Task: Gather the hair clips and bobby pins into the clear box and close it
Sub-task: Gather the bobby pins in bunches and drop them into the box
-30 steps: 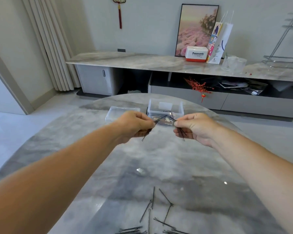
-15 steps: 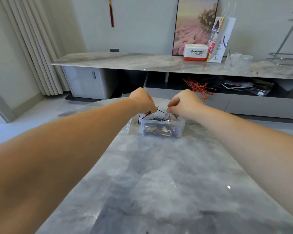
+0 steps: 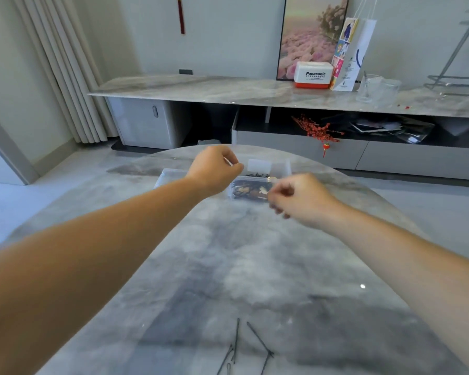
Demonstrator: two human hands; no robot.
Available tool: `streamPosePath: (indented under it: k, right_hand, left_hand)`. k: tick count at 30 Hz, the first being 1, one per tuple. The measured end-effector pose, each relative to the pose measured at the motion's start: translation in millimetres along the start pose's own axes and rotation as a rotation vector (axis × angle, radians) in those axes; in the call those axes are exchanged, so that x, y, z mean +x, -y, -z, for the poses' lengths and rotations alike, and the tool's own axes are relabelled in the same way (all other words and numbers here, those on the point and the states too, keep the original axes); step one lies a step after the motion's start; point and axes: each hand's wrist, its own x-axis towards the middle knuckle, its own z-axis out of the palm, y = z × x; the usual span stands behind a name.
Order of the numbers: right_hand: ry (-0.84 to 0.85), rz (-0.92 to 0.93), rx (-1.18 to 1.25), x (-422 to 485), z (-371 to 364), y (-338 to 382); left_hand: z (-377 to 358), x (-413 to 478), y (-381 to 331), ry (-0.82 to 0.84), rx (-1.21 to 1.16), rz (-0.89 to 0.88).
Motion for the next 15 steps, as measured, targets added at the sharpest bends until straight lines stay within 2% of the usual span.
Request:
streamPosePath:
  k: [3, 5, 9, 13, 15]
  right_hand:
    - [0.333, -0.037, -0.11, -62, -23, -2]
    - [0.441, -0.053, -0.175, -103, -36, 0]
    - [0.426, -0.023, -0.183, -154, -56, 11]
    - [0.496, 0.001, -0.094, -189, -70, 13]
    - [0.477, -0.017, -0.048, -202, -66, 12]
  left_hand:
    - [15, -61, 13, 0.181, 0.124, 0.007]
    - [25, -110, 25, 0.354, 0.271, 0.005]
    - [30, -193, 39, 0.572, 0.371, 0.025]
    - [20, -244, 38, 0.67, 0.284, 0.009]
    - [14, -260, 36, 0.689, 0.269, -0.004]
